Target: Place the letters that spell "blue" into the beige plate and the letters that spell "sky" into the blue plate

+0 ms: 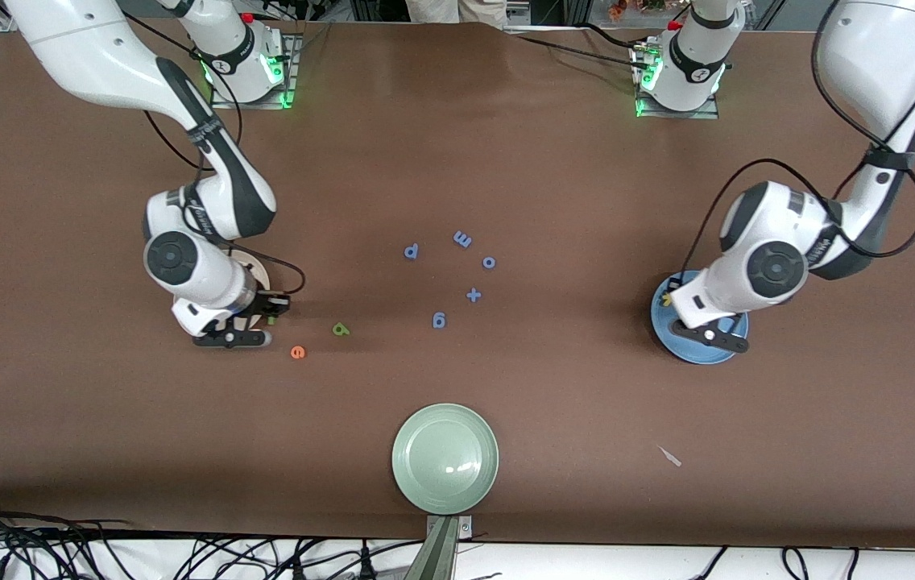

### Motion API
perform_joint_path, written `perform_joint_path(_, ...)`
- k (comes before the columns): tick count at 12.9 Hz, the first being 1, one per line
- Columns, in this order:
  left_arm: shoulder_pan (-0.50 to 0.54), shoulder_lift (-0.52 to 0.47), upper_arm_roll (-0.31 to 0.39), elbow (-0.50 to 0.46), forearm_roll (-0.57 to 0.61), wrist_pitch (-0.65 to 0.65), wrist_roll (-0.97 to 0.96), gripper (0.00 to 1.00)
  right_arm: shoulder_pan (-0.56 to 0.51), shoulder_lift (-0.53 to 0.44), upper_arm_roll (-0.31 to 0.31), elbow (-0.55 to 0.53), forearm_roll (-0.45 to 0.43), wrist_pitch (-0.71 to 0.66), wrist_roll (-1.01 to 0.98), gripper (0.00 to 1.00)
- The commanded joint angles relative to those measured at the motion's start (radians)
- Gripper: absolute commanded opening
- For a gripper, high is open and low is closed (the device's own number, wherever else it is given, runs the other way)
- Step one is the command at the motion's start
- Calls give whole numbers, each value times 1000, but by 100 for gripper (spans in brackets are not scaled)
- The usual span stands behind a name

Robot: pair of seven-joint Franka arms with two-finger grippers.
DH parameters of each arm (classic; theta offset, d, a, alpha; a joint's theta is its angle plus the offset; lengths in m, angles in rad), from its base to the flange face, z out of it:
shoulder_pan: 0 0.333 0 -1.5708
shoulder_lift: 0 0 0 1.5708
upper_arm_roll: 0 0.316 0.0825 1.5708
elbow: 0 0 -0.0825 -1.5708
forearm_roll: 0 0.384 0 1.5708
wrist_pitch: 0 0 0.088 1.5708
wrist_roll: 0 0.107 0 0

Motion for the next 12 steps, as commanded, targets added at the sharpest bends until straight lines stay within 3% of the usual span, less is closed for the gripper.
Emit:
perform_joint_path(1,60,68,-11,5,86,68,67,13,2,-47,-37,-12,-4,-65,-78,17)
perform_joint_path(2,79,80,-11,5,91,74,82,19,0,-47,-39,-16,2,-82,-61,27)
perform_joint_path(4,79,74,-16,8,81,67,82,100,2,-47,-38,-24,5,-89,-56,35)
perform_joint_path(8,76,-28,-106,40,70,-34,67,100,4,-24,-34,-9,13,-73,2,37)
perform_joint_path(12,77,-96,-163,236,-88,-295,46,100,57,133,-22,202,11,-55,97,41)
